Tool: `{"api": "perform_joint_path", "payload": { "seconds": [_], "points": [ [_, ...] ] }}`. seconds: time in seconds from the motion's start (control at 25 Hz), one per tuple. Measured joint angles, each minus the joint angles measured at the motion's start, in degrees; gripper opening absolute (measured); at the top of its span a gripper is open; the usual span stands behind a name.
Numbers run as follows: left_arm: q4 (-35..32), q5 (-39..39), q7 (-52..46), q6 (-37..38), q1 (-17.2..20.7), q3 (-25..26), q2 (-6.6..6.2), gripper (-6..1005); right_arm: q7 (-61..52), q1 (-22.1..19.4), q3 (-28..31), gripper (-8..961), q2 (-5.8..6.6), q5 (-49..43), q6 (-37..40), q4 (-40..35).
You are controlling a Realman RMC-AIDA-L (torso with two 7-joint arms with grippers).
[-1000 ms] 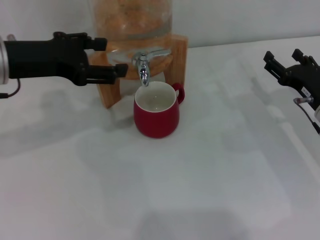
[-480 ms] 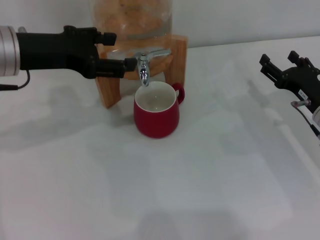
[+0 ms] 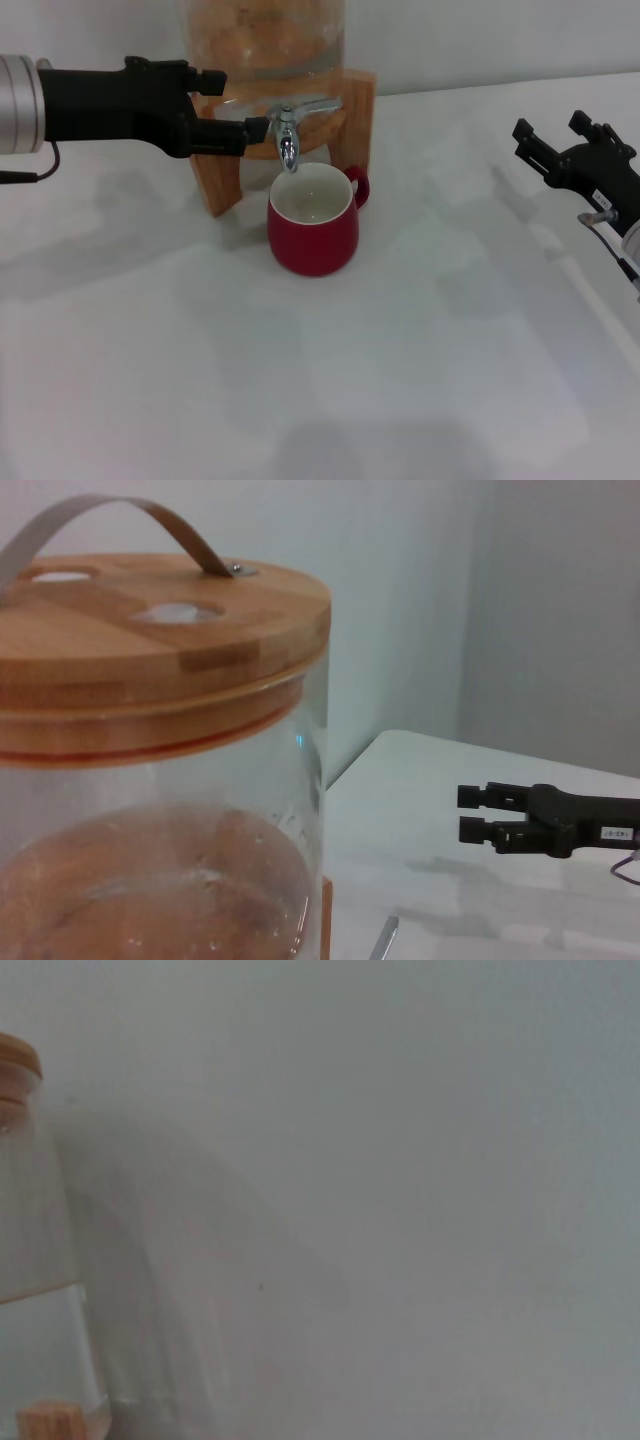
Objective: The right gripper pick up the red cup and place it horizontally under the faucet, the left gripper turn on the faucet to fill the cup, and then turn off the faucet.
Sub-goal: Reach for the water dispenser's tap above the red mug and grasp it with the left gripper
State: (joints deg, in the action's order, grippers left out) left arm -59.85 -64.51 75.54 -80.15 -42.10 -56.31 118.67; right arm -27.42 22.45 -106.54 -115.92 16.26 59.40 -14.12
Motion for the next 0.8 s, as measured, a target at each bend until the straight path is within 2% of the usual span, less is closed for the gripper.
{"api": "perform_joint_path", "payload": {
  "seconds": [0.8],
  "points": [
    [5.0,0.1,3.1,1.6,-4.7,-1.4,0.15,851,0.0,-0.3,-1.7,857,0.15,0.0,1.1,0.0]
  ]
}}
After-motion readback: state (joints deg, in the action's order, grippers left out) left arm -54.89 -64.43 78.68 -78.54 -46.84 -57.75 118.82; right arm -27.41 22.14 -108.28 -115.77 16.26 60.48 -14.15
